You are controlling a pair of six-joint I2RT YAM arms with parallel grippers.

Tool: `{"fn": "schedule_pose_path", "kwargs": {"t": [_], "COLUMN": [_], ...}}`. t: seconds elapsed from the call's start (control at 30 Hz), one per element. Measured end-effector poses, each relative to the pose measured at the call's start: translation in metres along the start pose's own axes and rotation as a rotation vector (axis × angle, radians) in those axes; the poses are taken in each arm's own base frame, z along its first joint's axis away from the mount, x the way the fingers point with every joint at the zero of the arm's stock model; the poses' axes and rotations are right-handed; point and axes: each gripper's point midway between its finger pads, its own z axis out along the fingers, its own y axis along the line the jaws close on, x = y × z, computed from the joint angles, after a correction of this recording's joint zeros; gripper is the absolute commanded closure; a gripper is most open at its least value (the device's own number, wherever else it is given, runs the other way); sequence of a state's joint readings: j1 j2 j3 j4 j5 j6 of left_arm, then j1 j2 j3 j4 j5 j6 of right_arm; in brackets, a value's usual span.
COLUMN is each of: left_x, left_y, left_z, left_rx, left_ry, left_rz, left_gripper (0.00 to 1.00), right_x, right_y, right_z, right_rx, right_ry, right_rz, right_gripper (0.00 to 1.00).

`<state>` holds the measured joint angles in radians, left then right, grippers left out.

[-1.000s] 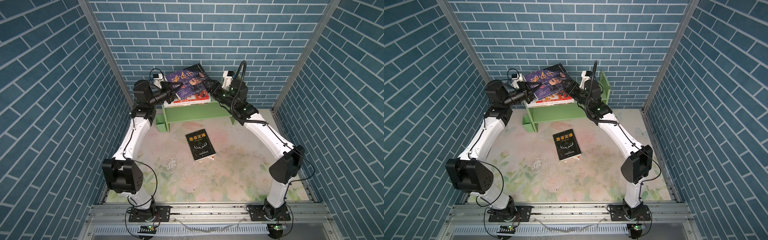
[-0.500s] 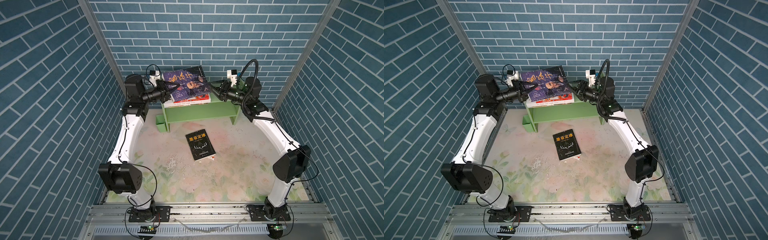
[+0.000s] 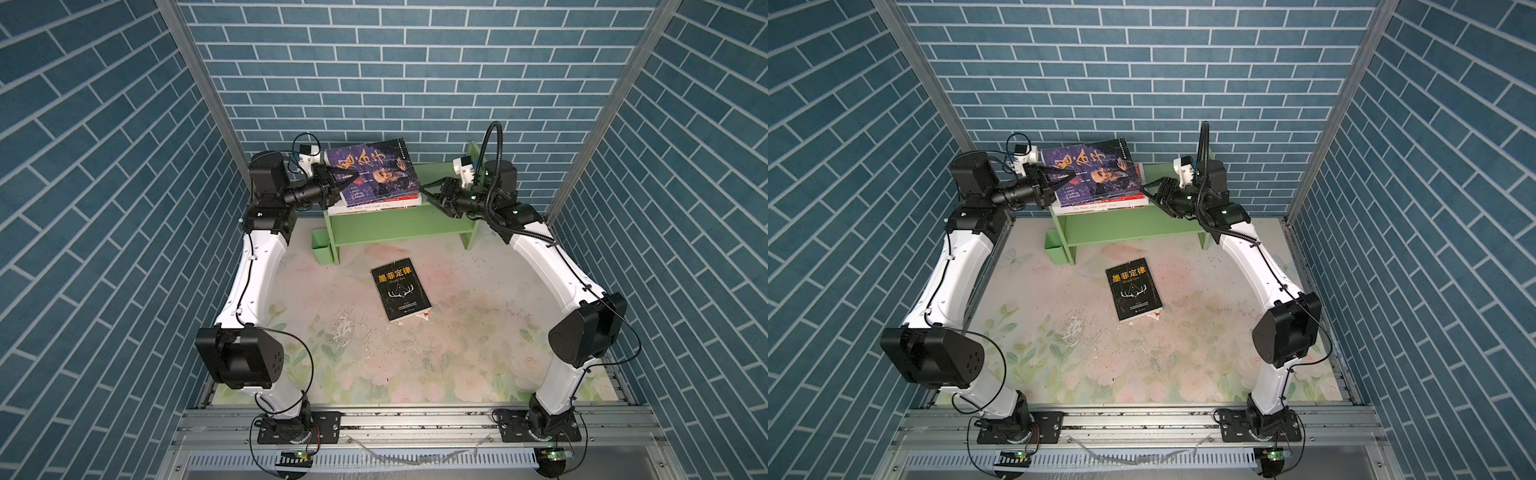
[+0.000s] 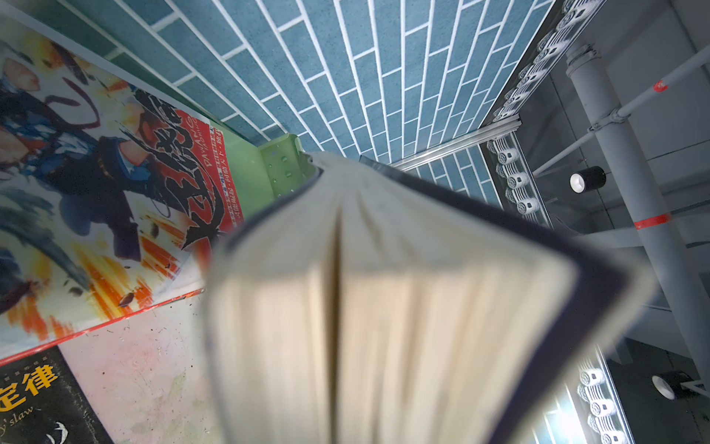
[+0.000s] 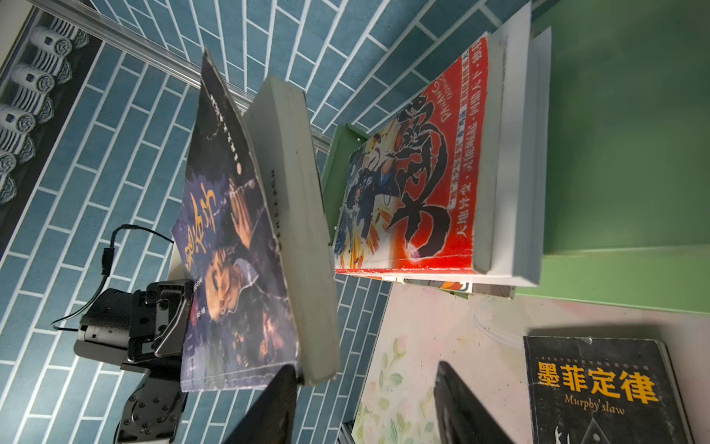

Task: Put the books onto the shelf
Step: 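Hold the purple book with both grippers and tilt it over the anime-cover book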

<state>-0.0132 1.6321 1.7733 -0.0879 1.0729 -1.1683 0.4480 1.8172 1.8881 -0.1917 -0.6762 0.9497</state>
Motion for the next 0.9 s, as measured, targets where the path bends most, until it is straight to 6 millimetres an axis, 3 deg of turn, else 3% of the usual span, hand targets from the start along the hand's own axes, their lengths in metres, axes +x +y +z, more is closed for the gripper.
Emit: {"fn": "schedule_pose_path", "kwargs": {"t": [0.27, 0.6, 0.9], "left_x": [0.002, 0.002, 0.003], "left_y": [0.004, -0.009, -0.009], "left_z": [0.001, 0.001, 0.001], "left_rx": [0.009, 0.060, 0.068], "left_ry": [0.012, 0.024, 0.030], "left_rz": [-0.027, -0.021, -0.032], "left_gripper": [0.79, 0.78, 0.76], "right_x": [-0.007, -0.004, -0.008], "right_y": [0.035, 0.029, 0.023], "right_z": [-0.001, 0.004, 0.012], "right_rx": [-0.178, -0.180, -0.174], "right_ry": [-0.002, 0.021, 0.020], "right_rz": [-0.016, 0.022, 0.054], "right_gripper": [0.40, 0.43, 0.68]}}
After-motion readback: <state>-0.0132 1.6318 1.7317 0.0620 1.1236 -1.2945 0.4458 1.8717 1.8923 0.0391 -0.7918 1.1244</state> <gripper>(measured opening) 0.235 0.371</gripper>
